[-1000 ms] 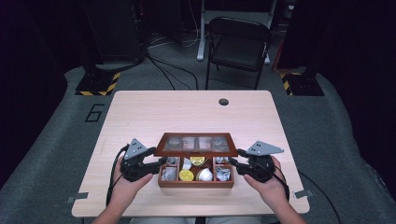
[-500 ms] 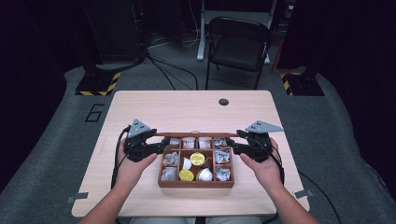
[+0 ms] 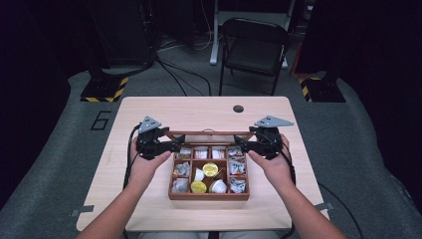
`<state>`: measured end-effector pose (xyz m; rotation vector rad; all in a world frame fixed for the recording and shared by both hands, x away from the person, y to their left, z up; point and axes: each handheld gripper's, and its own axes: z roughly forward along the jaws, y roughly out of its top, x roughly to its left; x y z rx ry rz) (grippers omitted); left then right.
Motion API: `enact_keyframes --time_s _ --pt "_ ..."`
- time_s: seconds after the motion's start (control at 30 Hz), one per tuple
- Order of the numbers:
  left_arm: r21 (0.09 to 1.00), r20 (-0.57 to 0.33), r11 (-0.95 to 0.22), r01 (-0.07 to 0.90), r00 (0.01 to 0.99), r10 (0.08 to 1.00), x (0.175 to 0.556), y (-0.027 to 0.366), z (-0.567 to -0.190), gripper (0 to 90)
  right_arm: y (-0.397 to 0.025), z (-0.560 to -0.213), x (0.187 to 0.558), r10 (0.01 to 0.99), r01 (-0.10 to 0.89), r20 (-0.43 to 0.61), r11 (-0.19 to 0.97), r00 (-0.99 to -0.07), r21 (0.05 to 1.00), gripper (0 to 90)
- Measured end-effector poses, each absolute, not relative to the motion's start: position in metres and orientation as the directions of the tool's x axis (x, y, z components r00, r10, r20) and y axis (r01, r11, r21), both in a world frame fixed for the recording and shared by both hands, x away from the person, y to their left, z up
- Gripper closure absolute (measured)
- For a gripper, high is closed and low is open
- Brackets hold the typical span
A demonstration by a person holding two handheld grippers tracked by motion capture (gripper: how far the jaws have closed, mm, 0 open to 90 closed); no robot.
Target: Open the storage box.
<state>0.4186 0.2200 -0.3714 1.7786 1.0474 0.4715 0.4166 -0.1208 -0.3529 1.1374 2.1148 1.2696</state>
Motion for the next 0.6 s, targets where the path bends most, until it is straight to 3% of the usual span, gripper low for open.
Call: enact_keyframes --time_s 0.6 --pt "0.891 -0.164 -0.114 0.439 0.547 0.821 0.444 0.212 -0.386 22.7 -0.111 -0.365 0.441 0.836 0.426 0.043 0.234 -0.548 0.874 28.8"
